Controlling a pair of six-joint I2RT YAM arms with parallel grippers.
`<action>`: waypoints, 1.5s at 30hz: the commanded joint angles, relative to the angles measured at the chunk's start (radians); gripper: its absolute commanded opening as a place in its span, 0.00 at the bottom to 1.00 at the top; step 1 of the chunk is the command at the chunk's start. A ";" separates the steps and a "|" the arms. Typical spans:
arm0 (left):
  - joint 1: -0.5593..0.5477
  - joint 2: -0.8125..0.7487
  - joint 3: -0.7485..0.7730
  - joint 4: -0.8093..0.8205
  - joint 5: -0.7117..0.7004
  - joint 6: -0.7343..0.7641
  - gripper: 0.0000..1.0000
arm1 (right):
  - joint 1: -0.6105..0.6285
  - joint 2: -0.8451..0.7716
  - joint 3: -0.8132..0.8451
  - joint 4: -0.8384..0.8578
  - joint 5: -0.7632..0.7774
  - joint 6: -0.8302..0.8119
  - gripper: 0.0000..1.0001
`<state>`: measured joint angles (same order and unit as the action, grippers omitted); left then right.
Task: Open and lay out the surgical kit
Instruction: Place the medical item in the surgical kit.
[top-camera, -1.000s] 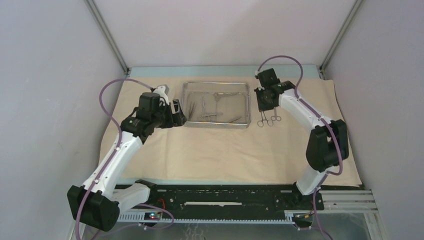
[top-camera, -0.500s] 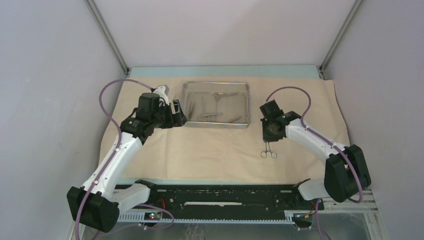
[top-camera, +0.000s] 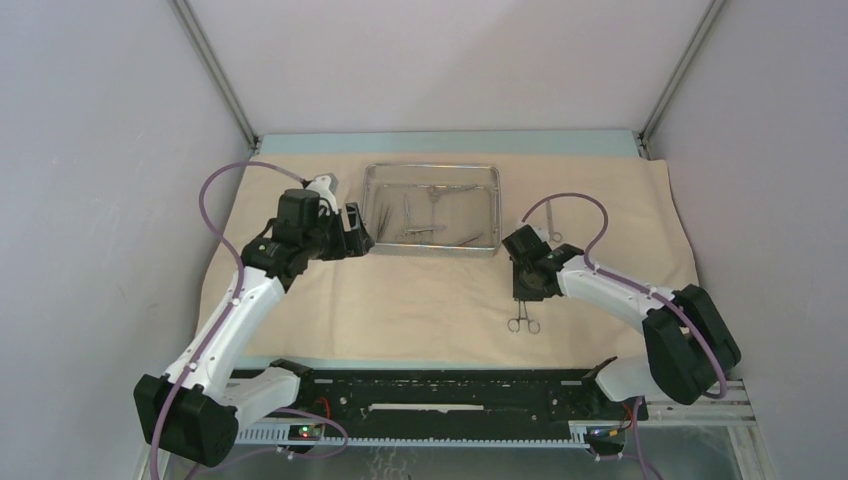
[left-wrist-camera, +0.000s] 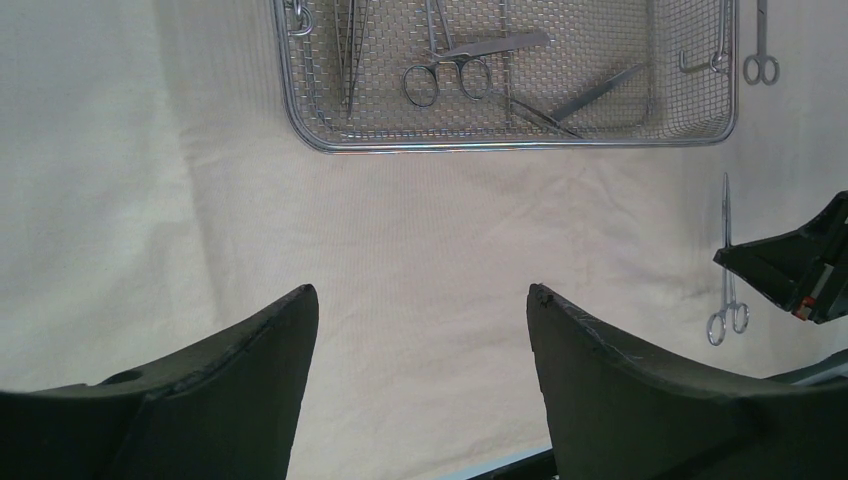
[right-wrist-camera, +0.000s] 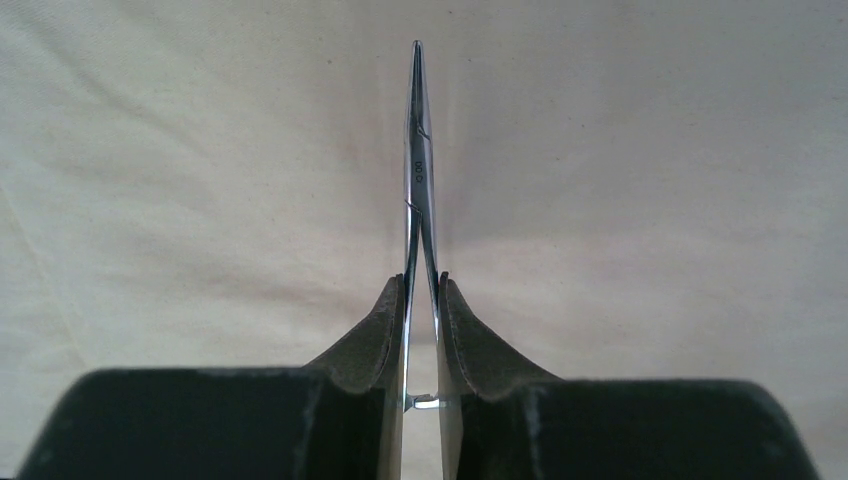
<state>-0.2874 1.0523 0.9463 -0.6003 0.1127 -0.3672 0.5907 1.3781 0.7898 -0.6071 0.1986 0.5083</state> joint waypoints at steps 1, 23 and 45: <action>0.003 -0.023 -0.018 0.019 -0.013 -0.008 0.81 | 0.019 0.039 -0.012 0.076 0.035 0.054 0.09; 0.003 -0.015 -0.018 0.018 -0.022 -0.007 0.81 | 0.067 0.105 -0.012 0.073 0.059 0.074 0.40; 0.003 -0.015 -0.013 0.019 -0.013 -0.006 0.81 | 0.068 -0.052 0.276 -0.068 0.100 -0.016 0.74</action>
<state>-0.2874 1.0523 0.9463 -0.6006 0.1036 -0.3672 0.6472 1.3098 0.9413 -0.6731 0.2649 0.5491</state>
